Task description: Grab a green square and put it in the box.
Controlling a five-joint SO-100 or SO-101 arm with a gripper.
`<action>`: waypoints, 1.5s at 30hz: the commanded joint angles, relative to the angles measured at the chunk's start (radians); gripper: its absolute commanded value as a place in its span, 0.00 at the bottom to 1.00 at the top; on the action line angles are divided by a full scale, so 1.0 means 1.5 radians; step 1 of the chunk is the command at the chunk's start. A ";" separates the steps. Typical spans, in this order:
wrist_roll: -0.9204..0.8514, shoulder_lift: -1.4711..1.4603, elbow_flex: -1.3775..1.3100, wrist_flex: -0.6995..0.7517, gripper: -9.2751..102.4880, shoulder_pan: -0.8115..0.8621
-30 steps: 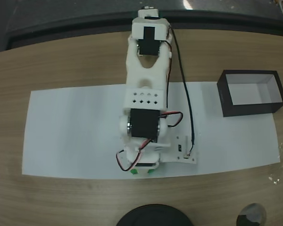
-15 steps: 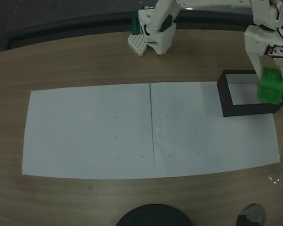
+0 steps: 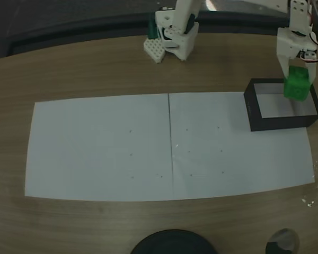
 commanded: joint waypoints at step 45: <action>0.101 1.010 0.607 -0.119 0.09 0.659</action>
